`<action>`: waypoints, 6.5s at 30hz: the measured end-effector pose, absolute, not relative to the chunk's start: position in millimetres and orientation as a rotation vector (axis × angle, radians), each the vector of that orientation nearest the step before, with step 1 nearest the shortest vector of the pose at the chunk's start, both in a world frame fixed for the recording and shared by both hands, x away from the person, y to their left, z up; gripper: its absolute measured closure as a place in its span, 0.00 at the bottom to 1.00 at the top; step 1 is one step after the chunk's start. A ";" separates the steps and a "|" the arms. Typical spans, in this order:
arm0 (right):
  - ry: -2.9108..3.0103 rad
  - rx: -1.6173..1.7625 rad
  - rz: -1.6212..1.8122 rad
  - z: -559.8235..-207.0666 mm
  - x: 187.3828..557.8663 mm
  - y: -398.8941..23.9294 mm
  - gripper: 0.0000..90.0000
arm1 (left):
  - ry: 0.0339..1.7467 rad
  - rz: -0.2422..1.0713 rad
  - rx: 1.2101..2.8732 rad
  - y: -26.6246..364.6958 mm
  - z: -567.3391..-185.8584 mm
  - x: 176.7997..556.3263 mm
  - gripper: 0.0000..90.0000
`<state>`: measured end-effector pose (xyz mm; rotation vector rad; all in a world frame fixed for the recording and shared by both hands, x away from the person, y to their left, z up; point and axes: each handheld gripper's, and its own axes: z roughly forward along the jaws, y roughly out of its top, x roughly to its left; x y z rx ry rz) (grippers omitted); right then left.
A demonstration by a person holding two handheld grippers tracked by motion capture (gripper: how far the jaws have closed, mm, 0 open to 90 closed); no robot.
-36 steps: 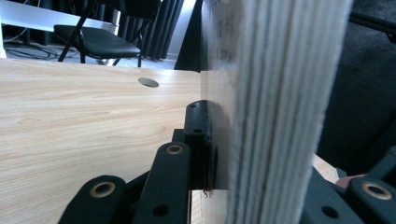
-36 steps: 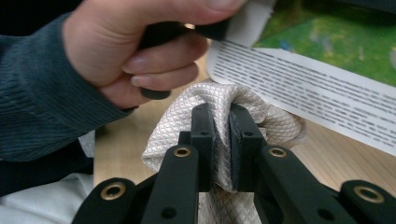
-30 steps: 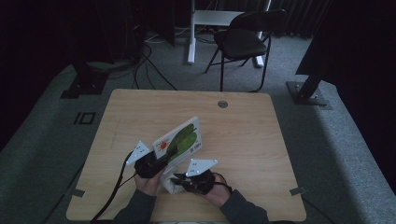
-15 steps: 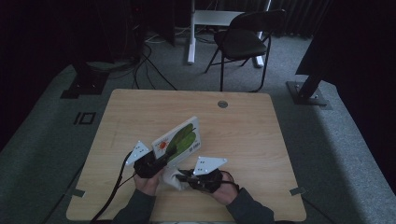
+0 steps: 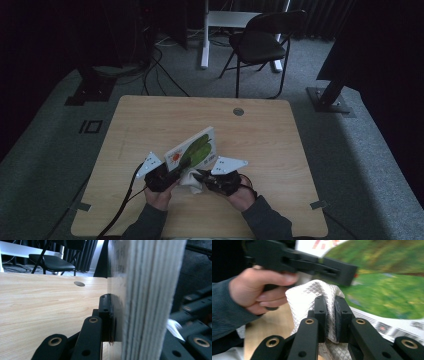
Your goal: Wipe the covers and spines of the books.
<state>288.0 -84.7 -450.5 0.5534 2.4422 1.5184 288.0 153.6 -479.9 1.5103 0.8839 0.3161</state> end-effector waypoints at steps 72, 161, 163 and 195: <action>2.264 0.586 1.583 -405.0 305.1 -77.2 0.92 | 0.825 0.356 1.596 145.6 -486.2 287.4 0.88; 2.211 1.042 1.165 -492.3 319.7 -201.5 0.63 | 0.876 0.634 1.639 141.9 -501.3 301.0 0.88; 2.213 1.043 1.165 -492.5 319.5 -201.4 0.63 | 0.878 0.650 1.639 141.2 -503.1 300.5 0.88; 2.213 1.025 1.170 -492.4 317.5 -199.7 0.63 | 0.872 0.659 1.678 140.6 -514.4 305.3 0.88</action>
